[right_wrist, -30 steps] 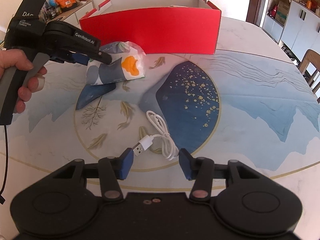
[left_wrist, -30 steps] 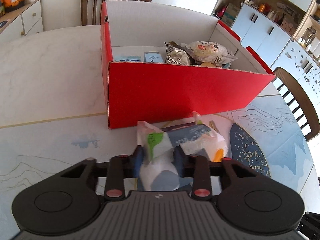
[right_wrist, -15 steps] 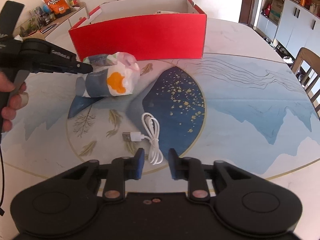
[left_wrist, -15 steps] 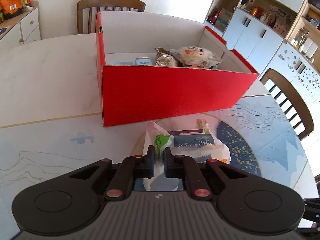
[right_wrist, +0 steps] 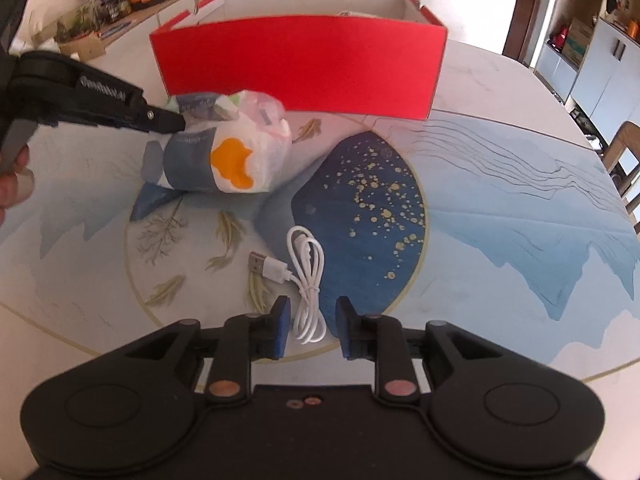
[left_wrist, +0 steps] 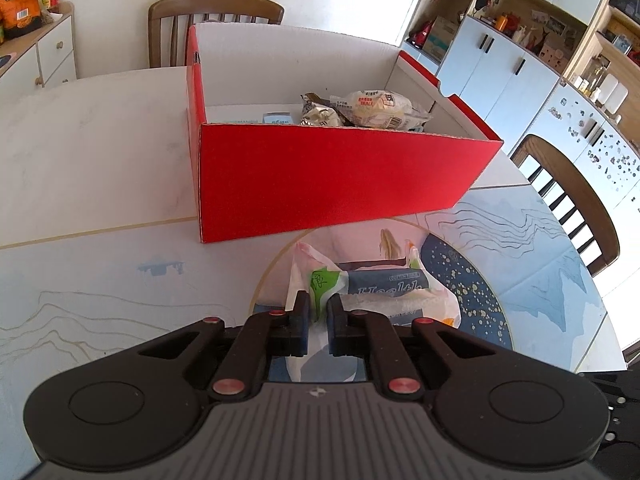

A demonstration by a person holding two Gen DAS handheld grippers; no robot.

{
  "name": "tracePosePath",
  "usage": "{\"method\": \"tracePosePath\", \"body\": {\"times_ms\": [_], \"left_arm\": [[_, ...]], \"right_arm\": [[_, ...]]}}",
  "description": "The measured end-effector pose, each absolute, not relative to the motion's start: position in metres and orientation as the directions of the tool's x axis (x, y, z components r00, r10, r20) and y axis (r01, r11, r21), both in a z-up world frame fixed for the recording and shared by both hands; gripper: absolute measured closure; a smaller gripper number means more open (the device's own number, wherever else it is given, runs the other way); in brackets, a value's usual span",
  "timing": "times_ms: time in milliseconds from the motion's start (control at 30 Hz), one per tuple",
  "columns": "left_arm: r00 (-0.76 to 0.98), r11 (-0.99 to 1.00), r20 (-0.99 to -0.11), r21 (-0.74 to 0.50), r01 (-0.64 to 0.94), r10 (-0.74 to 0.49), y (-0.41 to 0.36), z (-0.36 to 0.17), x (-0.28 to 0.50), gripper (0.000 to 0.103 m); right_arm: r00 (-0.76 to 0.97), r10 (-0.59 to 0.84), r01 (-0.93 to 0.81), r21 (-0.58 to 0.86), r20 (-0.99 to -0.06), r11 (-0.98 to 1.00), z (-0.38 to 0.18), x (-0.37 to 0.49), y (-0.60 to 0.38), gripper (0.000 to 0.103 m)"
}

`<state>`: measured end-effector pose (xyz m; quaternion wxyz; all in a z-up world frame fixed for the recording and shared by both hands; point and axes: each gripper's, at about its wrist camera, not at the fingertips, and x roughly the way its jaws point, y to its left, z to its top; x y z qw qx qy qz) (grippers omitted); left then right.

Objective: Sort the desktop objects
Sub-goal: 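Grasp the printed bag with the left tool while the right tool grasps the white cable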

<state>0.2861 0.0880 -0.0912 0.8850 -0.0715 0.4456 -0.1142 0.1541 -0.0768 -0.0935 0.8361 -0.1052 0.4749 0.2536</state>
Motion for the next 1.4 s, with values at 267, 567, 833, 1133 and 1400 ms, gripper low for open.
{"method": "tracePosePath", "body": {"times_ms": [267, 567, 833, 1133, 1400], "left_arm": [[0.567, 0.962, -0.778, -0.23, 0.146, -0.272, 0.086, -0.093, 0.285, 0.096], [0.561, 0.959, -0.778, -0.247, 0.139, -0.282, 0.086, -0.092, 0.283, 0.096], [0.565, 0.95, -0.764, -0.267, 0.161, -0.311, 0.084, -0.082, 0.277, 0.096], [0.582, 0.94, -0.738, -0.277, 0.2, -0.342, 0.081, -0.06, 0.269, 0.096], [0.608, 0.934, -0.709, -0.278, 0.225, -0.357, 0.086, -0.029, 0.265, 0.096]], "right_arm": [[0.427, 0.334, -0.56, 0.043, -0.84, 0.827, -0.099, 0.163, -0.064, 0.077], [0.419, 0.353, -0.557, 0.07, -0.837, 0.827, -0.097, 0.169, -0.066, 0.092], [0.44, 0.368, -0.534, 0.091, -0.819, 0.841, -0.079, 0.173, -0.081, 0.093], [0.434, 0.404, -0.484, 0.17, -0.805, 0.858, -0.048, 0.186, -0.098, 0.093], [0.438, 0.452, -0.48, 0.224, -0.777, 0.848, -0.015, 0.202, -0.1, 0.093]]}}
